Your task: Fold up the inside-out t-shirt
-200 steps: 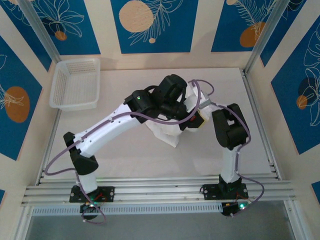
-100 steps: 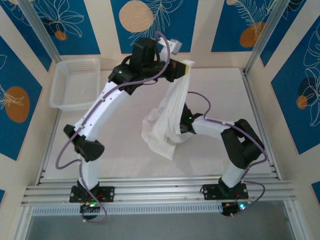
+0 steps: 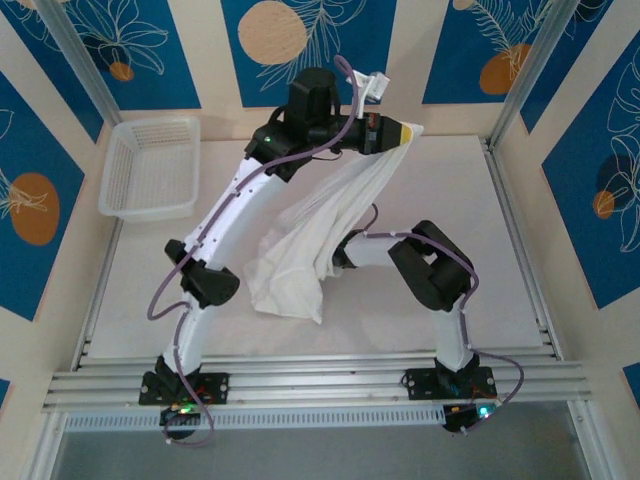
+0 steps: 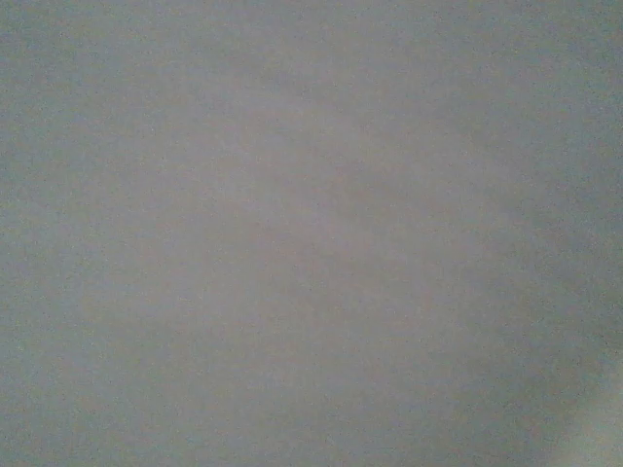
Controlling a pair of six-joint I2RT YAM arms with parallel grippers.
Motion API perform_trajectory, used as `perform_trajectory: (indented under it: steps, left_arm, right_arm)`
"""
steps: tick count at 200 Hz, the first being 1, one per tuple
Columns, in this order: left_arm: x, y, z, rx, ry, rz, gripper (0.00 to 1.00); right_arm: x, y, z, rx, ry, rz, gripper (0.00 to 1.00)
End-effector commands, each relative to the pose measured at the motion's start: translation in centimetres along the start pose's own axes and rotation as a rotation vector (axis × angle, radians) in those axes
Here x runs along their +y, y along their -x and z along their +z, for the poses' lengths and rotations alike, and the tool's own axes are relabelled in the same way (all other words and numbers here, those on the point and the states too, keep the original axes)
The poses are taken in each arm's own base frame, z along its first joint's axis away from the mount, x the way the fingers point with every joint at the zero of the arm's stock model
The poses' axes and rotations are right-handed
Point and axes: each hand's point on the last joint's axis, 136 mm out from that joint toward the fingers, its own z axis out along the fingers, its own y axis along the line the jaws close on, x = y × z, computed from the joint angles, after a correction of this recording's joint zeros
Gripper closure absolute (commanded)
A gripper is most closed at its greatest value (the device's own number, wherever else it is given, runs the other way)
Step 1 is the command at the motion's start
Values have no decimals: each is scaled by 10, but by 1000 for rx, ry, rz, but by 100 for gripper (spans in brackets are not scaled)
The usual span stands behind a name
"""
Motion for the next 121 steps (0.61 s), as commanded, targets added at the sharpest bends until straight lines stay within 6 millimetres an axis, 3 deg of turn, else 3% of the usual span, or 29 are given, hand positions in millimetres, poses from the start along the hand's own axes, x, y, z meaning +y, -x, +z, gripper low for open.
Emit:
perform_trajectory:
  steps: [1, 27, 52, 74, 89, 91, 94, 121]
  left_arm:
    - [-109, 9, -2, -44, -320, 178, 100]
    - [-161, -12, 1, 2, -464, 221, 100]
    - [-181, -32, 0, 61, -490, 222, 100]
    - [-194, -55, -1, 127, -504, 259, 100]
    - [-192, -68, -1, 157, -476, 292, 100]
    - [-191, -69, -1, 160, -470, 295, 100]
    - [-189, -70, 0, 162, -460, 299, 100]
    - [-176, -75, 3, 176, -397, 311, 100]
  right_arm:
    - [-26, -11, 14, 68, -66, 90, 79]
    - [-43, 10, 13, 27, -109, 110, 73]
    - [-70, 29, 2, 0, -223, 102, 64]
    - [-74, 40, -11, -5, -206, 78, 47]
    - [-77, 36, -15, 32, -216, 48, 30]
    - [-78, 34, -15, 41, -221, 45, 15]
    - [-80, 32, -15, 49, -236, 40, 7]
    - [-102, -4, -8, 165, -418, -45, 0]
